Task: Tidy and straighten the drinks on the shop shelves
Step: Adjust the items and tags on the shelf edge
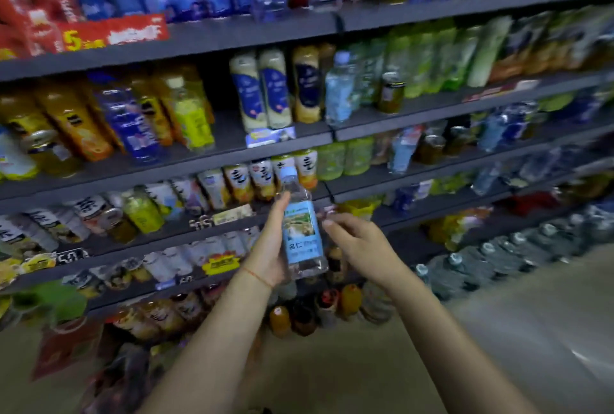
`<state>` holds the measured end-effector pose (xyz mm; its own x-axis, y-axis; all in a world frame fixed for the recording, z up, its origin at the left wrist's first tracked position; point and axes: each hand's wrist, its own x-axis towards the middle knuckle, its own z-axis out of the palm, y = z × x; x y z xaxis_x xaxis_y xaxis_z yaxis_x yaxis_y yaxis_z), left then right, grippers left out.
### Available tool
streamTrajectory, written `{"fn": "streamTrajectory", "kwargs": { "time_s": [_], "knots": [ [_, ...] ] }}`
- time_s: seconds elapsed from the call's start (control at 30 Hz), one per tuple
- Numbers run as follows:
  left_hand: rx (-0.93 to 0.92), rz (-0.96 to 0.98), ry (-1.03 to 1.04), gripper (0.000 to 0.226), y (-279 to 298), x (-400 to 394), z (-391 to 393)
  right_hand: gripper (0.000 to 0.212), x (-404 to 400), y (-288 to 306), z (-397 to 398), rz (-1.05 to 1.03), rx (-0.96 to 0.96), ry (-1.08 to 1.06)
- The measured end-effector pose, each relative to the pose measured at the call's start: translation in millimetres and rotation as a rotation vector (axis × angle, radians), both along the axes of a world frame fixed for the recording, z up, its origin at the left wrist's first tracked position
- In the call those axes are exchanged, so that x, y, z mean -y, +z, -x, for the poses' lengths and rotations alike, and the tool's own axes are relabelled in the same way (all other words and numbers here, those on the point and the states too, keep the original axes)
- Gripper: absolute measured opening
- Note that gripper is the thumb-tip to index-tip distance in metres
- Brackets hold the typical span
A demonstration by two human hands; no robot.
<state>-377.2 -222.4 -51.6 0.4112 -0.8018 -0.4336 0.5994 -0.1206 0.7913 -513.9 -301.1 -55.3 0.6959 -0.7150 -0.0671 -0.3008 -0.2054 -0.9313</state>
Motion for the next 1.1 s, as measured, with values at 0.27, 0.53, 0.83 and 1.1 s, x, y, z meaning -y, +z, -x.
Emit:
{"fn": "streamTrajectory", "kwargs": {
  "time_s": [0.27,0.53,0.83,1.1],
  "knots": [
    [0.156,0.185,-0.12,0.068,38.7,150.4,126.7,0.051,118.9,35.6,117.5,0.064,0.09,-0.126],
    [0.313,0.454,-0.24,0.035,65.6,372.3,195.9,0.034,334.6,82.1,192.8,0.283,0.142,-0.225],
    [0.588,0.545,-0.199,0.037,147.6,625.4,260.1,0.034,571.0,149.3,294.3,0.339,0.168,-0.347],
    [0.801,0.602,-0.263,0.03,181.1,764.9,352.9,0.034,733.1,174.4,364.2,0.452,0.311,-0.425]
  ]
}}
